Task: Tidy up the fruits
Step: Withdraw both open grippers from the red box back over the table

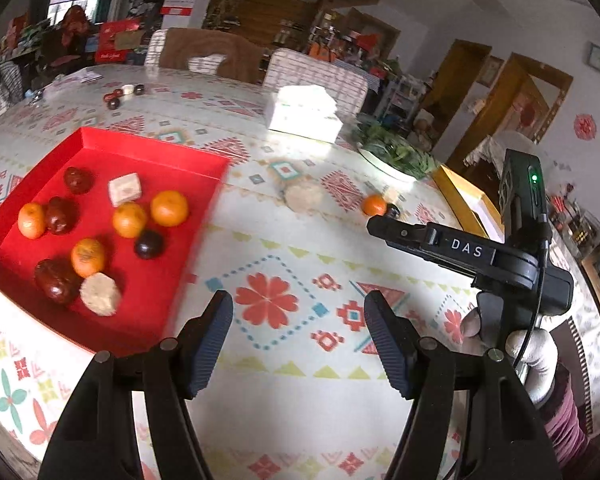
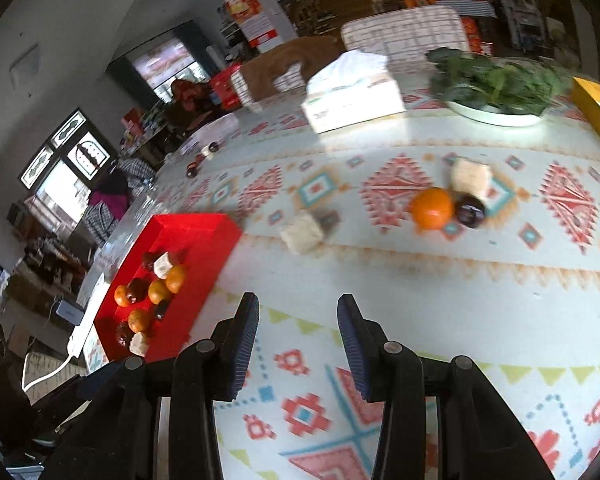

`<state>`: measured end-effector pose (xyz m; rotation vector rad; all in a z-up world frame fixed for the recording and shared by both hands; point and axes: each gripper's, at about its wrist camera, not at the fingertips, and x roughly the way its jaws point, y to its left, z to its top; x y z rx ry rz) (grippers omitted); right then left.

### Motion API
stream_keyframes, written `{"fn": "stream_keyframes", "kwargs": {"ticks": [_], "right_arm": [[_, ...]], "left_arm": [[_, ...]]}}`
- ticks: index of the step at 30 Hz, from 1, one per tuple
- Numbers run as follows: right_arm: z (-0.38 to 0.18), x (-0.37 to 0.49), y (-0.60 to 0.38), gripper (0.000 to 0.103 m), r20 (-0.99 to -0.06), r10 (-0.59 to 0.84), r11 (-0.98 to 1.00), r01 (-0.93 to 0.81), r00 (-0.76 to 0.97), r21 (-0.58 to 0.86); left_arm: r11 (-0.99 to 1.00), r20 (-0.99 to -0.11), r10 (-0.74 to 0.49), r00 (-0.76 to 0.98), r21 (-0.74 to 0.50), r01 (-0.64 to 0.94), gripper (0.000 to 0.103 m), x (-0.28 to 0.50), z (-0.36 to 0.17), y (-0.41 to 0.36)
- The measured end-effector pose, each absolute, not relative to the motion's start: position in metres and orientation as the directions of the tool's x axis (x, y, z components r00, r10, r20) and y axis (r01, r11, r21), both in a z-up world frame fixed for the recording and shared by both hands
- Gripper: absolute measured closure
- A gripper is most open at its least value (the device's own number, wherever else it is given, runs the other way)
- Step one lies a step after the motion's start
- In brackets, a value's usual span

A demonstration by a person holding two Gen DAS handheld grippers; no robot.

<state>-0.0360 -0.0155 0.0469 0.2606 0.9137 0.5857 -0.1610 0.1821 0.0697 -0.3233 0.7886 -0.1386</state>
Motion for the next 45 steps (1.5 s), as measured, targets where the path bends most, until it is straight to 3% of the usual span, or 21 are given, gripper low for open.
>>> {"fn": "stream_keyframes", "kwargs": {"ticks": [4,8,10,14,24,30,36,45], "right_arm": [[0.044,-0.040,-0.029,0.058,-0.669,0.567,0.823,-0.349,0.480,0.447],[0.042,-0.042,-0.038,0.058,-0.673,0.556,0.831,-0.342,0.489,0.439],[0.042,-0.043,-0.044,0.058,-0.674,0.548,0.836,-0.338,0.495,0.432],[0.045,-0.044,-0.068,0.047,-0.684,0.501,0.865,-0.317,0.530,0.388],[0.052,-0.033,-0.158,0.046,-0.718,0.321,0.944,-0.150,0.618,0.293],[0.083,-0.006,-0.177,0.046,-0.699,0.247,0.965,-0.103,0.671,0.242],[0.100,0.008,-0.155,0.046,-0.649,0.309,0.944,-0.143,0.695,0.296],[0.051,0.027,-0.092,0.046,-0.700,0.401,0.915,-0.222,0.591,0.337]], "left_arm": [[0.946,-0.679,-0.240,0.694,-0.323,0.011,0.035,-0.163,0.070,0.172],[0.943,-0.682,-0.236,0.692,-0.332,-0.005,0.019,-0.163,0.069,0.173],[0.943,-0.680,-0.237,0.694,-0.332,-0.003,0.019,-0.165,0.070,0.173],[0.947,-0.681,-0.225,0.697,-0.322,-0.009,0.019,-0.165,0.071,0.175],[0.947,-0.697,-0.221,0.682,-0.319,-0.019,0.019,-0.157,0.062,0.175],[0.967,-0.697,-0.151,0.702,-0.251,-0.041,0.019,-0.149,0.071,0.176],[0.982,-0.678,-0.068,0.732,-0.175,-0.071,0.019,-0.143,0.082,0.177],[0.980,-0.712,-0.074,0.699,-0.183,-0.083,0.019,-0.132,0.066,0.181]]}}
